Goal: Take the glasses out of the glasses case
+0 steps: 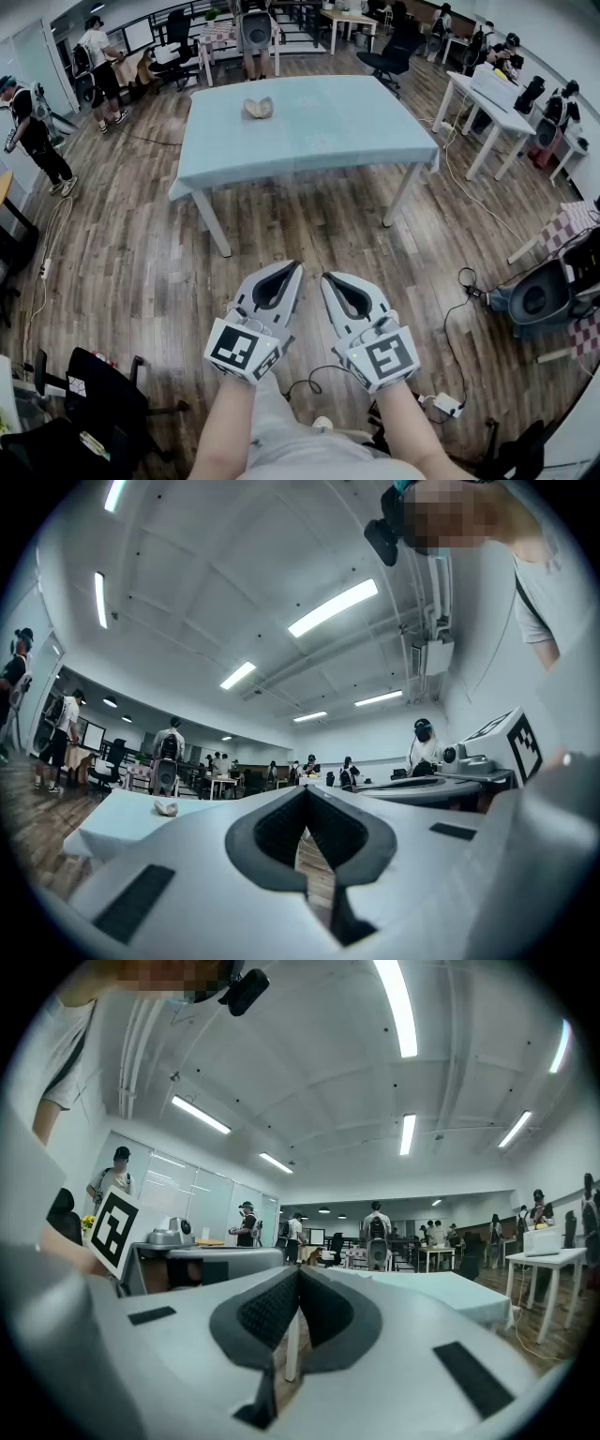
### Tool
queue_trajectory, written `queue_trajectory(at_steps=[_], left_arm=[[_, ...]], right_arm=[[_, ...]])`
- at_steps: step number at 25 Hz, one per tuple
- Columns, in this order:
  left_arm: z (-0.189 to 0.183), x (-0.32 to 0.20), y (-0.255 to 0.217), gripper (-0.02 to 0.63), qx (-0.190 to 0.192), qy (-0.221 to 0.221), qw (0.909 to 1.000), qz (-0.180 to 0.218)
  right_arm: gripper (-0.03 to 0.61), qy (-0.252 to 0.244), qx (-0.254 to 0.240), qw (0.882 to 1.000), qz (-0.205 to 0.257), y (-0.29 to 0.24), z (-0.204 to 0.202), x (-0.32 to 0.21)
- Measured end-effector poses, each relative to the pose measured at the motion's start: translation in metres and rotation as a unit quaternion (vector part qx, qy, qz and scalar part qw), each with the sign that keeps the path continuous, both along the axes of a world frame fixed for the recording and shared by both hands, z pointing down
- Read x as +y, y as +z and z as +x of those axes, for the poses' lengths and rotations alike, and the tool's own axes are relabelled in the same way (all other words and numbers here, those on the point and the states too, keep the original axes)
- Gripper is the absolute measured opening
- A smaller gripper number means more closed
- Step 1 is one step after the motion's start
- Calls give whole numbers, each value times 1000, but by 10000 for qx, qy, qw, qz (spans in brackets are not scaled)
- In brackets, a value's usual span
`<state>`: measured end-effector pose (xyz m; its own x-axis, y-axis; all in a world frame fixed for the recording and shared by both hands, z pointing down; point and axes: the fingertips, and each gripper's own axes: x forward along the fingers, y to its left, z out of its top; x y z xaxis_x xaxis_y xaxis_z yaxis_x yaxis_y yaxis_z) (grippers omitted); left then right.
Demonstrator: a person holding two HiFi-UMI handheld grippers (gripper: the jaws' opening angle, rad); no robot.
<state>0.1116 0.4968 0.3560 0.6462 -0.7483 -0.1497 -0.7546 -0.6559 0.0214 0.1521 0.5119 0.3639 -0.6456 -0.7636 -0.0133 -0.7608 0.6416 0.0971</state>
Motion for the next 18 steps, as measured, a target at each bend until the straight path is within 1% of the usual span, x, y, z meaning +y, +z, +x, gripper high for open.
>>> queue_trajectory(at_steps=[3, 8, 13, 15, 18], left_arm=[[21, 34, -5, 8, -159, -47, 9999, 25], [36, 62, -18, 8, -115, -143, 9998, 102], [39, 70, -26, 8, -118, -180, 9996, 206], [36, 70, -28, 8, -101, -211, 9995, 224], [26, 64, -30, 8, -50, -271, 9993, 235]], right_arm=[[6, 8, -100, 9999, 4, -9, 18, 32], [6, -34, -152, 9999, 55, -19, 34, 67], [6, 53, -270, 9996, 88, -25, 40, 72], [6, 51, -356, 9993, 99, -28, 37, 71], [6, 7, -313, 9994, 157, -31, 28, 67]])
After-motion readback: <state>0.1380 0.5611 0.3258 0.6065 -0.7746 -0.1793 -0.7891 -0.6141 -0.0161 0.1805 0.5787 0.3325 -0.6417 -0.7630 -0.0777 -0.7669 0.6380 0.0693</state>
